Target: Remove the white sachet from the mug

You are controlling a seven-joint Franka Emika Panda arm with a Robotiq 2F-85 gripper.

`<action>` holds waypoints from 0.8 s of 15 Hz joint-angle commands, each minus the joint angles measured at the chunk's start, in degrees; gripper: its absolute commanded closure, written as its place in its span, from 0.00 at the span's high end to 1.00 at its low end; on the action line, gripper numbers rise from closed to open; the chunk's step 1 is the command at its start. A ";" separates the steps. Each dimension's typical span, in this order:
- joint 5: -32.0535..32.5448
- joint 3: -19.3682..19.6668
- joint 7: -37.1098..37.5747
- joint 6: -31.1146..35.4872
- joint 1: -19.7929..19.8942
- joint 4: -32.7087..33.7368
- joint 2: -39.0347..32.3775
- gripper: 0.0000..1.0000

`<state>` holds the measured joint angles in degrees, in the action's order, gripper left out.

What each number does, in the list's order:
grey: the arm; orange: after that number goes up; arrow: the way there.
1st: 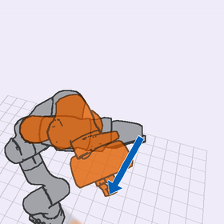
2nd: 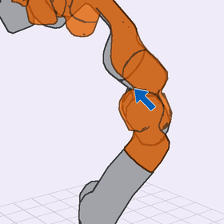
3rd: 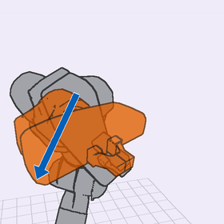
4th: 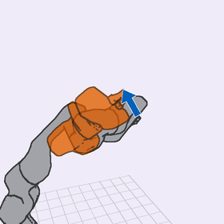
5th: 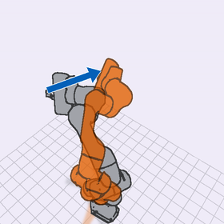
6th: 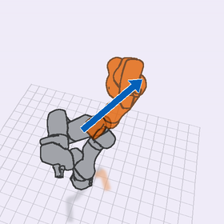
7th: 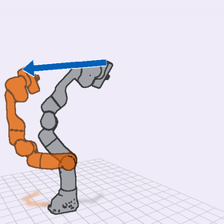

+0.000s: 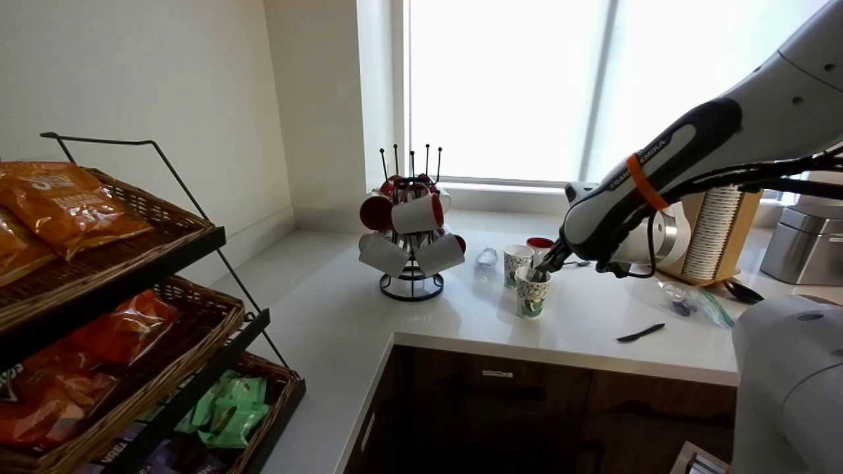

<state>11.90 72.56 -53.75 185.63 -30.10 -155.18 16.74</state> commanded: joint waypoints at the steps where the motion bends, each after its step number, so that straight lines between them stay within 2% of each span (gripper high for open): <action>1: 1.07 5.42 -3.01 2.68 -4.49 -0.93 3.04 0.52; 3: 1.56 7.67 -3.35 3.28 -6.50 -0.80 3.83 0.61; 4: 1.88 8.79 -3.59 3.85 -7.47 -0.73 4.14 0.55; 6: 2.35 10.98 -3.85 4.61 -9.35 -0.59 4.94 0.31; 9: 3.22 13.78 -4.11 5.75 -11.59 -0.30 6.42 0.07; 10: 3.60 14.62 -4.10 6.30 -12.26 -0.20 6.77 0.00; 12: 4.32 15.59 -3.85 6.68 -12.93 0.15 7.50 0.00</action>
<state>14.91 85.41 -55.29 190.56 -41.17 -155.09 21.44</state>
